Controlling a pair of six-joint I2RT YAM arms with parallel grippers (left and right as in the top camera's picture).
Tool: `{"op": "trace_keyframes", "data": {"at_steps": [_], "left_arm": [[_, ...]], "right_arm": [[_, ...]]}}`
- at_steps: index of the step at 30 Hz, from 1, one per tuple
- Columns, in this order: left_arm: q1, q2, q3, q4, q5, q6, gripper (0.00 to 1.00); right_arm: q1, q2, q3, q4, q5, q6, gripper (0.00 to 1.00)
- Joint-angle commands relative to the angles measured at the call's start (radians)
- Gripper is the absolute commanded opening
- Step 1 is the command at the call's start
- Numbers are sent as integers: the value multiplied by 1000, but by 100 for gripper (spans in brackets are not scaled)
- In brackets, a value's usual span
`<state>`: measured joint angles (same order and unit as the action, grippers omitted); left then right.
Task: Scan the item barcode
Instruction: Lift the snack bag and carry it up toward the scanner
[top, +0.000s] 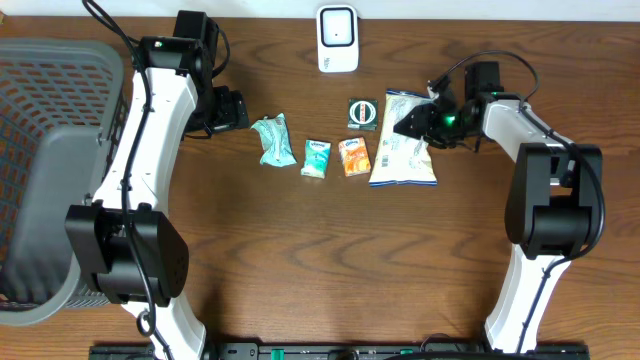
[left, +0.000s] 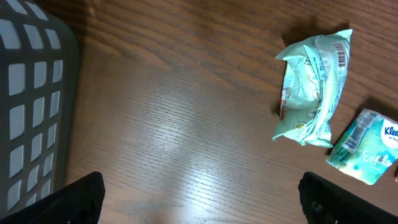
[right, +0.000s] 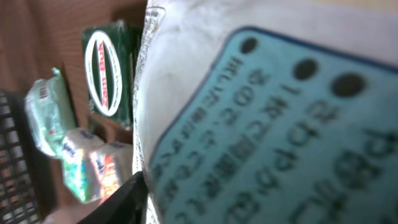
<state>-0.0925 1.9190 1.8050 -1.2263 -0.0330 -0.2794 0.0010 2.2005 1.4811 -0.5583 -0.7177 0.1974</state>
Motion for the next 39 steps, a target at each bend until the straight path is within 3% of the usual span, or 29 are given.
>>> {"op": "trace_keyframes", "data": {"at_steps": [1, 3, 5, 9, 21, 31, 39], "left_arm": [[3, -2, -10, -3, -13, 16, 98], [3, -2, -10, -3, -13, 16, 98], [3, -2, -10, -3, -13, 16, 98], [3, -2, -10, -3, -13, 16, 98], [3, -2, -10, -3, -13, 16, 98], [3, -2, -10, -3, -13, 16, 98], [3, -2, -10, -3, -13, 16, 98]], "right_arm": [[2, 31, -32, -7, -104, 11, 34], [-5, 26, -25, -6, -164, 1, 8], [-13, 14, -21, -5, -242, -37, 1], [-44, -61, -19, -6, -499, -125, 1], [-66, -331, -19, 171, -769, -154, 1], [29, -382, -19, 346, -772, -142, 1], [94, -382, -19, 346, -551, -12, 1]]}}
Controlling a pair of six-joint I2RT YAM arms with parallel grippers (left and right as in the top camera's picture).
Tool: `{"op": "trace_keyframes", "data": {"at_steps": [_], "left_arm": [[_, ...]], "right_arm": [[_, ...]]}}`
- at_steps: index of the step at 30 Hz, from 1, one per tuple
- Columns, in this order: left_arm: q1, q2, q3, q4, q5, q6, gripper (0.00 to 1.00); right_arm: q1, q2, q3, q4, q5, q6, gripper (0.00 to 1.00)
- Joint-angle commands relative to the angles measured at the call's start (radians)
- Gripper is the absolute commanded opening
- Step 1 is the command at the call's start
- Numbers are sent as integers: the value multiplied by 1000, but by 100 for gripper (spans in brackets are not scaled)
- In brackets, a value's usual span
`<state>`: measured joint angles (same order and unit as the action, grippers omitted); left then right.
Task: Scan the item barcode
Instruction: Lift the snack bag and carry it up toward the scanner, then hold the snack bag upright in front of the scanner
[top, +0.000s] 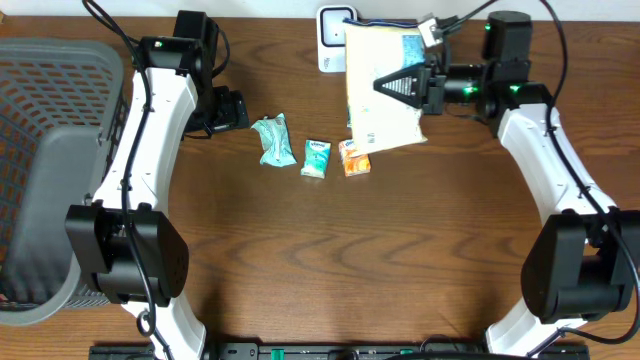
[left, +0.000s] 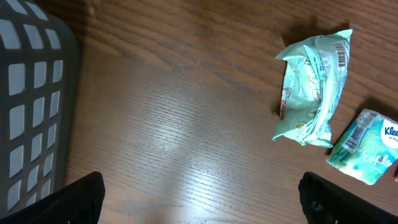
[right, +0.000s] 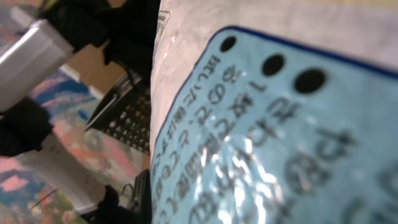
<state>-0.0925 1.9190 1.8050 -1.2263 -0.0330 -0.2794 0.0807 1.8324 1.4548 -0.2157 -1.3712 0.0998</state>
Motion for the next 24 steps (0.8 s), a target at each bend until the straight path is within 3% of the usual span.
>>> {"op": "trace_keyframes", "data": {"at_steps": [1, 6, 24], "left_arm": [[3, -2, -10, -3, -13, 16, 98], [3, -2, -10, -3, -13, 16, 98], [3, -2, -10, -3, -13, 16, 98]], "right_arm": [[21, -14, 8, 4, 145, 118, 1], [60, -14, 8, 27, 302, 293, 1], [129, -14, 8, 104, 282, 296, 1]]}}
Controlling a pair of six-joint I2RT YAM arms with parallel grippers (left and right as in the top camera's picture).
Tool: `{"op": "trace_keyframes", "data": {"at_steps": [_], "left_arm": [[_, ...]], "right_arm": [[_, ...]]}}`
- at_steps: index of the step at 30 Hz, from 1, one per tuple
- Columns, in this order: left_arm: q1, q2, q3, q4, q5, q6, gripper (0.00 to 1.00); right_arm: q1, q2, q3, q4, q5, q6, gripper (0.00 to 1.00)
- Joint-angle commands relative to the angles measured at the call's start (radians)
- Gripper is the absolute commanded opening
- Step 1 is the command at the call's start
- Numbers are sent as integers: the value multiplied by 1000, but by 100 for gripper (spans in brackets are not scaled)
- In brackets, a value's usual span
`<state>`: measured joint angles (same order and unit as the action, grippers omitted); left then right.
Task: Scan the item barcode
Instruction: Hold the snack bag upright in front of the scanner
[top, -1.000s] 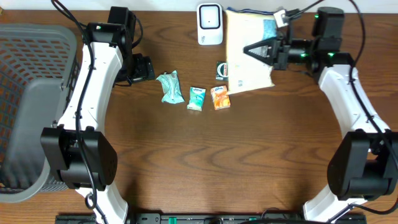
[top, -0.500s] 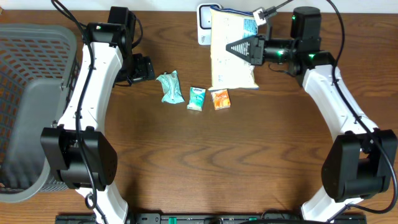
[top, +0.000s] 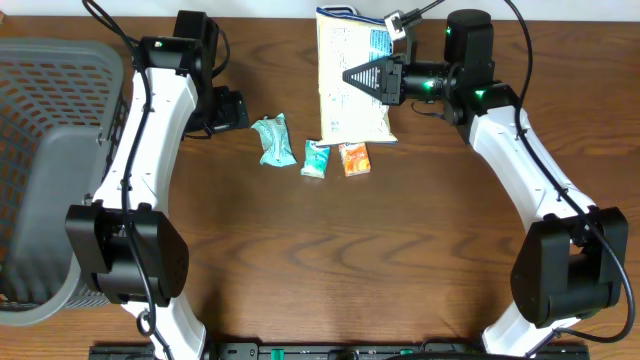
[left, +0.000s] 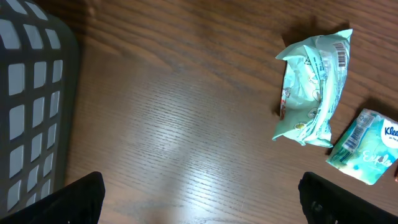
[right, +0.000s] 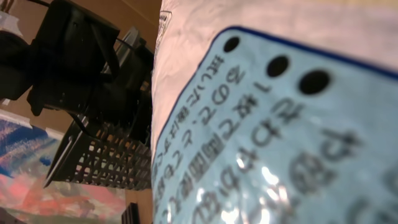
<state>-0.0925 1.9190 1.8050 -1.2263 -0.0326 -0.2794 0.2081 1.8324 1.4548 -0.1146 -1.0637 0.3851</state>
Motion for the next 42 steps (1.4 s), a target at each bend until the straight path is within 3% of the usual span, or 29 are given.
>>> {"op": "trace_keyframes", "data": {"at_steps": [1, 42], "left_arm": [[3, -2, -10, -3, -13, 16, 98], [3, -2, -10, -3, -13, 16, 98]], "right_arm": [[1, -14, 8, -1, -27, 11, 1], [3, -14, 7, -39, -26, 10, 1]]}}
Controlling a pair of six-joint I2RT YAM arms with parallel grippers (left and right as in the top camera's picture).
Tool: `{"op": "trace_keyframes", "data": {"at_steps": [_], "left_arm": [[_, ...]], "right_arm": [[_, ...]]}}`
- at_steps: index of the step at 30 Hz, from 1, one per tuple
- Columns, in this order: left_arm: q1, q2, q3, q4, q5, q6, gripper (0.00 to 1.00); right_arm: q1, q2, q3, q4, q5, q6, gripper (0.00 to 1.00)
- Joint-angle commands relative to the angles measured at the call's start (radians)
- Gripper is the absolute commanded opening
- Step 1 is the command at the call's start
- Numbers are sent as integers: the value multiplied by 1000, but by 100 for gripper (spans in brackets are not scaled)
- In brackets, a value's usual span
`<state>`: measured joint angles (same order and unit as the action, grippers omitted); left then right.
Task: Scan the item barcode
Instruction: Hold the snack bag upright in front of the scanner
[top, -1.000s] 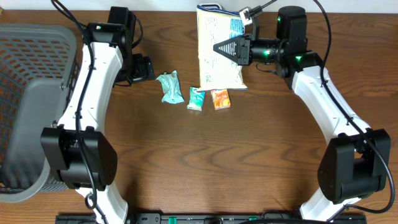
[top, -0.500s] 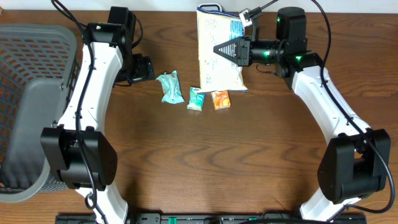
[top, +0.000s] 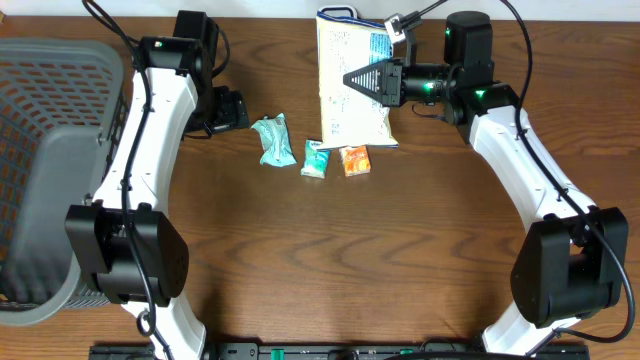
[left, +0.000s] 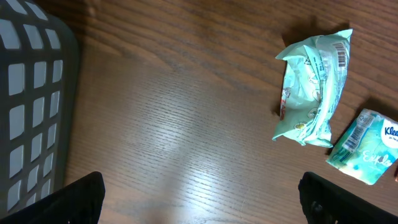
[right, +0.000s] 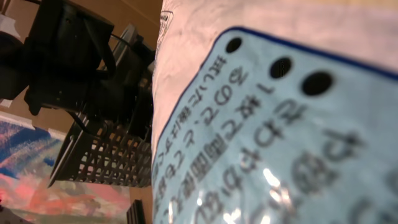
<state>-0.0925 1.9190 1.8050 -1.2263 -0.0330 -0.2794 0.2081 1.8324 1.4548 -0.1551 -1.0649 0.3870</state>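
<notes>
My right gripper (top: 362, 79) is shut on a white and light-blue snack bag (top: 350, 85), held up over the back middle of the table. That bag (right: 280, 124) fills the right wrist view with blue print, hiding the fingers. The white scanner at the back edge is hidden behind the bag. My left gripper (top: 236, 108) stands open over bare wood, its fingertips (left: 81, 198) at the bottom corners of the left wrist view, with nothing between them.
A crumpled green packet (top: 270, 140) (left: 314, 87), a teal tissue pack (top: 316, 157) (left: 364, 146) and an orange packet (top: 354, 158) lie in a row mid-table. A grey mesh basket (top: 50, 150) (left: 31, 93) fills the left side.
The snack bag and right gripper hold almost the same place over the back middle, shifted only a hair. The left arm and the packets on the table have not moved.
The bag lay on the table at the right with my right gripper at its upper edge. Then it was held up in the air near the scanner. Then it hung further left, covering the scanner, where it stays now. The left arm stayed still throughout.
</notes>
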Motion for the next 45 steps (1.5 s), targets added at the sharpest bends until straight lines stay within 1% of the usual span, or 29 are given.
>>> {"op": "trace_keyframes", "data": {"at_steps": [1, 19, 27, 37, 45], "left_arm": [[3, -2, -10, -3, -13, 16, 97], [3, -2, -10, -3, -13, 16, 98], [3, -2, -10, -3, -13, 16, 98], [3, -2, -10, -3, -13, 16, 98], [3, -2, -10, -3, -13, 16, 98]], "right_arm": [[3, -14, 7, 2, -25, 8, 1], [4, -14, 7, -6, -24, 8, 1], [11, -14, 7, -17, -3, -1, 1], [23, -14, 7, -46, 70, -3, 1], [25, -14, 6, -47, 72, -19, 1]]}}
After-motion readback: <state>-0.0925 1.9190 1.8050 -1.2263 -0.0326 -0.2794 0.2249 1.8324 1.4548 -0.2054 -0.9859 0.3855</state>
